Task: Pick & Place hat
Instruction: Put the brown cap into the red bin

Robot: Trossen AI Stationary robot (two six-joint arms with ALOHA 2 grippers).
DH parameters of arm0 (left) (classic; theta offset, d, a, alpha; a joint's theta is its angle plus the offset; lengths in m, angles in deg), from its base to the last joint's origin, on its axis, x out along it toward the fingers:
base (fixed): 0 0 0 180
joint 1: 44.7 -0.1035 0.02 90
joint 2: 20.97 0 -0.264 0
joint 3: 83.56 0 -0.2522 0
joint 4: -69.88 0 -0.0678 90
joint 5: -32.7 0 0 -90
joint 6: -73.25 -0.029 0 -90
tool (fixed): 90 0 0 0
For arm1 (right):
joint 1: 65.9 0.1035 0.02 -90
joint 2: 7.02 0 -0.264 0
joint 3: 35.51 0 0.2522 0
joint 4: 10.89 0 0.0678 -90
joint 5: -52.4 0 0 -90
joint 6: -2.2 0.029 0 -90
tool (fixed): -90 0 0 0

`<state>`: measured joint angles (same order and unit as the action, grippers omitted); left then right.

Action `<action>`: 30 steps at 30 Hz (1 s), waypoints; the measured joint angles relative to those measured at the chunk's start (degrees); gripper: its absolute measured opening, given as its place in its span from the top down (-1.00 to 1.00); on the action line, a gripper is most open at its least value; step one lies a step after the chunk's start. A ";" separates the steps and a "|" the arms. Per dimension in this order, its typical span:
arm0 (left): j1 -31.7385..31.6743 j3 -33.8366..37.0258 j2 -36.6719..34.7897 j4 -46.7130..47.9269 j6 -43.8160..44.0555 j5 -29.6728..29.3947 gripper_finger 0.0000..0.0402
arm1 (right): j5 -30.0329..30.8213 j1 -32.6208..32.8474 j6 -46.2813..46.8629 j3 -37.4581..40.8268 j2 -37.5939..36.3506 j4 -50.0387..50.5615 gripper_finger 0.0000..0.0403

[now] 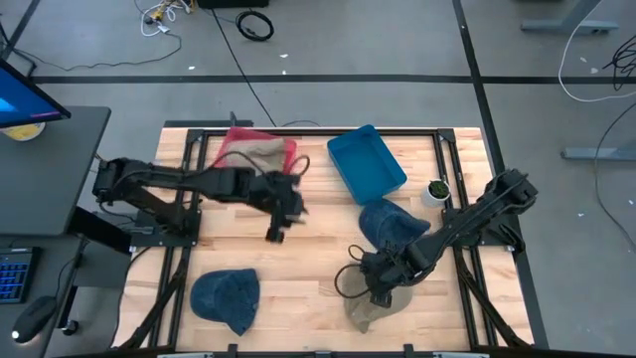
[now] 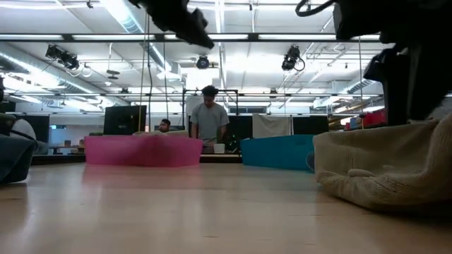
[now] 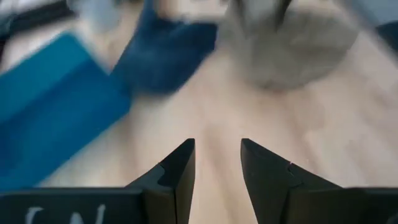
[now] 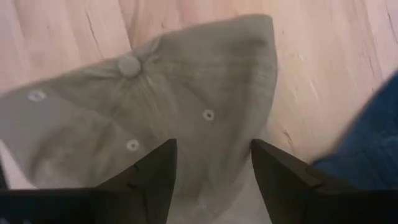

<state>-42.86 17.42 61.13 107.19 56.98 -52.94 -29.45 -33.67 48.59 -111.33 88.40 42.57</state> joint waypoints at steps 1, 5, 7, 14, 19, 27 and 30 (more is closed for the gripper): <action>0.85 1.39 0.07 -4.09 -0.86 0.61 0.34 | 0.28 0.30 -0.31 0.00 0.26 0.28 -0.04; 2.83 8.06 0.14 -14.14 -0.01 0.96 0.34 | 1.06 0.92 -0.88 0.00 0.37 2.76 -0.04; 3.33 11.62 0.14 -18.50 2.88 0.92 0.34 | 2.34 1.24 0.48 0.00 0.26 3.96 -0.04; 5.29 20.16 0.14 -30.96 14.10 0.87 0.34 | 6.44 3.13 8.11 0.00 0.22 9.76 -0.04; 6.49 22.48 0.14 -37.42 16.56 0.89 0.34 | 7.72 3.16 8.63 0.74 0.25 8.27 -0.04; 8.45 22.59 0.14 -37.34 18.69 0.84 0.34 | 2.02 2.50 -0.80 5.82 0.28 1.34 0.16; 9.19 22.59 0.14 -37.33 18.69 0.87 0.34 | 1.78 2.36 -3.45 6.61 0.28 0.76 0.38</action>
<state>-33.68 40.01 61.26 69.86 75.67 -52.06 -27.67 -31.31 45.14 -104.72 88.69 43.34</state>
